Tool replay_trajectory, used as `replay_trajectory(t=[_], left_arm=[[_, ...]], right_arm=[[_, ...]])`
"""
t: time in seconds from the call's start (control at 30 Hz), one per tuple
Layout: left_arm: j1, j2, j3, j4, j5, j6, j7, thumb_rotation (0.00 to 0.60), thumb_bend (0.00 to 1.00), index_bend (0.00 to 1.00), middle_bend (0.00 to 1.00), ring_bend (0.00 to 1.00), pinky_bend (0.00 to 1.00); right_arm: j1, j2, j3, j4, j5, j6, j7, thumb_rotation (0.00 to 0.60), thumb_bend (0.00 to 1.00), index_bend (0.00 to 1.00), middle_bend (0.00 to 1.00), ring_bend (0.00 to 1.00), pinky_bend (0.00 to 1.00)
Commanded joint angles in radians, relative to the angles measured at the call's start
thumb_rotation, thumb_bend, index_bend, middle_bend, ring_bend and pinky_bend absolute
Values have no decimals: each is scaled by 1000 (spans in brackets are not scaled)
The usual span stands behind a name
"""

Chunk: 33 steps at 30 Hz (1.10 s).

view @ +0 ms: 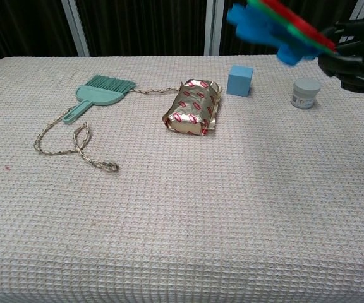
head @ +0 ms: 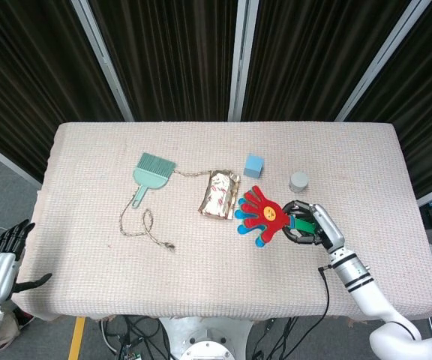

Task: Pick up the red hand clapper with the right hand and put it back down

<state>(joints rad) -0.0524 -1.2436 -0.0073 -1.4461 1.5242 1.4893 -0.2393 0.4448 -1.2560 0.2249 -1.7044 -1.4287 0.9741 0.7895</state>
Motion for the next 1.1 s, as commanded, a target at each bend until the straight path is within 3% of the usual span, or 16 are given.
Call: replay_trajectory(t=[0.03,0.17,0.43,0.53,0.63,0.7,0.8,0.93,1.1], left_arm=[[-1,-1,-1,0,0,0,0,600,13,36,0,0,81],[1,2,-1,1,0,4,-1,600,12,36,0,0,82],[1,3,-1,-1,0,4,0,600,12,36,0,0,82],[0,2,-2,-2,1,5,2,600,12,36,0,0,82],[0,1,-3,-1,1,5,1,600,12,36,0,0,83],[0,1,-3,0,0,6,0,600,11,36,0,0,83],[1,2,-3,0,1,6,-1,600,12,36,0,0,83],[0,2,-3,-1,2,7,0,600,12,36,0,0,84],[-3,1,-3,-4,3,3,4,600,12,36,0,0,83]], right_arm=[[81,46,-53,-82,259,-76,-747,600,658,920,763,837,1000],[86,32,-34,-134,364,-34,-810,600,659,920,763,837,1000],[62,17,5,-149,337,24,-703,600,651,920,764,836,1000],[38,20,37,-161,284,28,-531,600,649,920,765,837,1000],[0,21,72,-158,165,42,-223,600,649,913,754,837,1000],[-34,4,91,-130,74,102,19,600,648,905,743,837,1000],[-69,-24,104,-79,7,190,269,600,647,904,739,837,1000],[-87,-29,107,-44,-5,232,414,600,645,903,732,837,1000],[-94,-33,82,-6,-17,246,434,600,642,903,732,836,1000]])
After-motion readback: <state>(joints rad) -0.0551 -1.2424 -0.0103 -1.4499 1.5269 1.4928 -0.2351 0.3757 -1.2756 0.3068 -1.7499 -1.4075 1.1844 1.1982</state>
